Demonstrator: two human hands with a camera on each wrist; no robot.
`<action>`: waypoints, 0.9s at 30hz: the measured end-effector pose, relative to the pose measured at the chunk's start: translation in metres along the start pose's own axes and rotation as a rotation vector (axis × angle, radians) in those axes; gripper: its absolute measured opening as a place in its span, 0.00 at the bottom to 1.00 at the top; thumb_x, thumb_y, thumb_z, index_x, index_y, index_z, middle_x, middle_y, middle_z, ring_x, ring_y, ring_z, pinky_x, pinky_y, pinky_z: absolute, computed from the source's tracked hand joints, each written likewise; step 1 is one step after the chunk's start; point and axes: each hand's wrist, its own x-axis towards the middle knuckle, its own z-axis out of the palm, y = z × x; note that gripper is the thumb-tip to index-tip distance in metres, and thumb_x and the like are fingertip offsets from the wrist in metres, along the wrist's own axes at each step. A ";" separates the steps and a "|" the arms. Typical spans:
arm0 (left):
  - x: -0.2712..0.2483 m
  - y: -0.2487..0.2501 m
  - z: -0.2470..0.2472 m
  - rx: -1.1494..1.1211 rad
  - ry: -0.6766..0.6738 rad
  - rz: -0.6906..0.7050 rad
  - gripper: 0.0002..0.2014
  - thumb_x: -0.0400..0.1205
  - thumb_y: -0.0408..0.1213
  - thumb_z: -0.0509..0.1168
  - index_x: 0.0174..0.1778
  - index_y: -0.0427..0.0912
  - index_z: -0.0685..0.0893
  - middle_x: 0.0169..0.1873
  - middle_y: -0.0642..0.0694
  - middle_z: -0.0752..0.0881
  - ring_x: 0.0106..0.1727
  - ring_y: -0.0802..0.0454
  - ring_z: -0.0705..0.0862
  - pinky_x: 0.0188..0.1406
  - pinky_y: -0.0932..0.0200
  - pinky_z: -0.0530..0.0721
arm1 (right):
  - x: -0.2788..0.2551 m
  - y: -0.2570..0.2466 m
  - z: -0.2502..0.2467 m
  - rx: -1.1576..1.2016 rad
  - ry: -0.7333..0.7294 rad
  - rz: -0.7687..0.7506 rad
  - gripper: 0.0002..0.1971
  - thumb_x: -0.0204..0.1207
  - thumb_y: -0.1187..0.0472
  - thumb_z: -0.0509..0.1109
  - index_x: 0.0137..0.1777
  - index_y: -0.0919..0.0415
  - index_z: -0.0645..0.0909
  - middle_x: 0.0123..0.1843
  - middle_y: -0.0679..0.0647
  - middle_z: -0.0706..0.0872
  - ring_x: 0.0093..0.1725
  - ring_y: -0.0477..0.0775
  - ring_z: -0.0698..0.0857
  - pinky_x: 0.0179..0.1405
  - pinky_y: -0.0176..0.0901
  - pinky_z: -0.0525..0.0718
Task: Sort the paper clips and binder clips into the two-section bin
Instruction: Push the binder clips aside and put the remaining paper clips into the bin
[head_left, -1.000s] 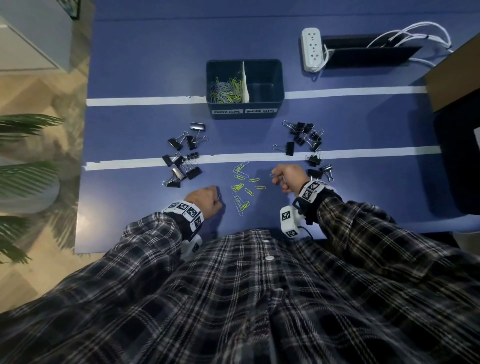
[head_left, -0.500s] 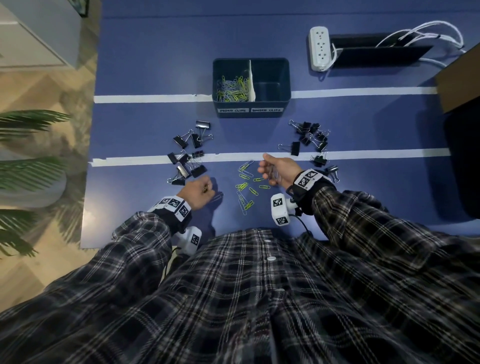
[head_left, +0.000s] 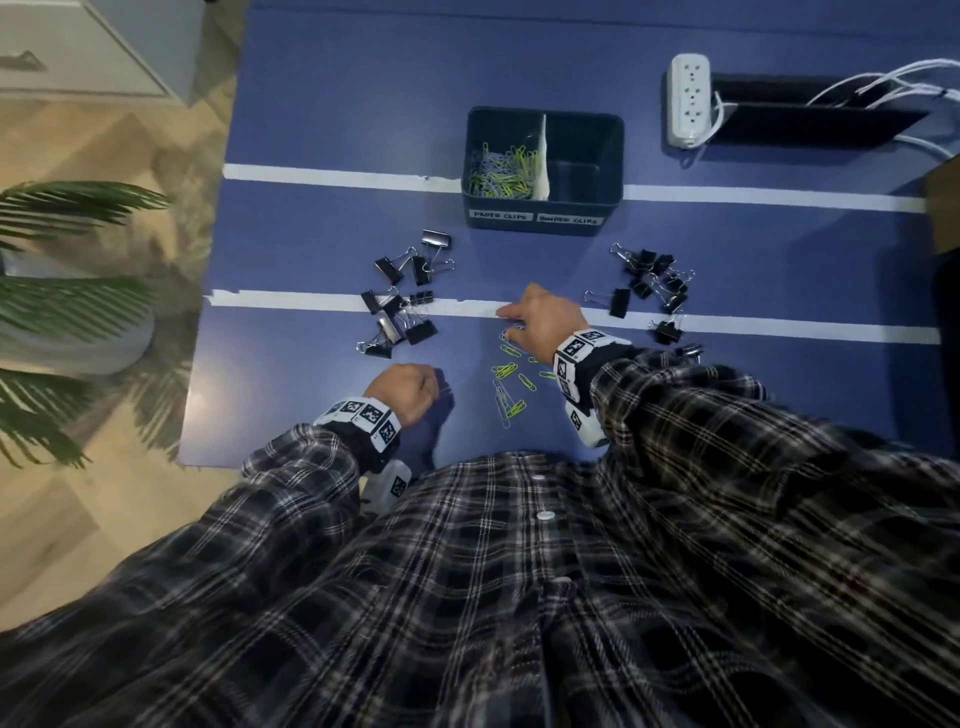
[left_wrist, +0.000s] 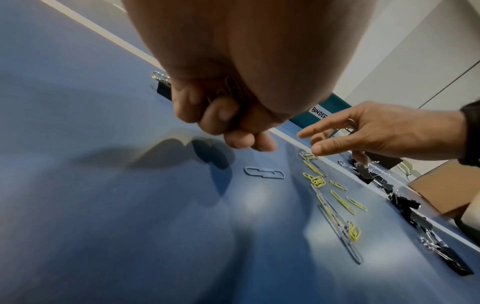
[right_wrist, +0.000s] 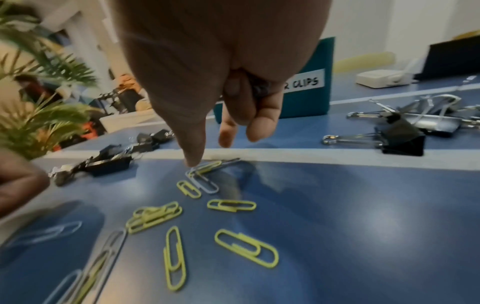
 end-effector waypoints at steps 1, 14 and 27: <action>-0.001 0.000 0.000 0.033 0.002 -0.011 0.14 0.83 0.34 0.51 0.37 0.43 0.80 0.42 0.40 0.88 0.42 0.43 0.82 0.50 0.53 0.82 | 0.001 -0.001 0.003 -0.025 -0.013 -0.008 0.18 0.79 0.49 0.67 0.68 0.45 0.81 0.63 0.56 0.77 0.57 0.63 0.84 0.56 0.52 0.81; 0.006 0.007 0.006 0.314 0.005 0.053 0.16 0.75 0.52 0.67 0.55 0.48 0.79 0.53 0.47 0.84 0.51 0.43 0.83 0.47 0.56 0.77 | -0.009 0.000 0.015 -0.107 0.058 0.071 0.12 0.81 0.57 0.60 0.58 0.58 0.82 0.58 0.58 0.83 0.54 0.65 0.86 0.51 0.50 0.80; 0.016 0.019 0.012 0.299 -0.093 0.090 0.13 0.79 0.47 0.61 0.51 0.42 0.79 0.50 0.38 0.86 0.49 0.39 0.83 0.45 0.54 0.78 | -0.025 0.043 -0.006 1.257 -0.009 0.658 0.09 0.76 0.59 0.58 0.35 0.57 0.75 0.28 0.53 0.78 0.10 0.46 0.62 0.21 0.31 0.60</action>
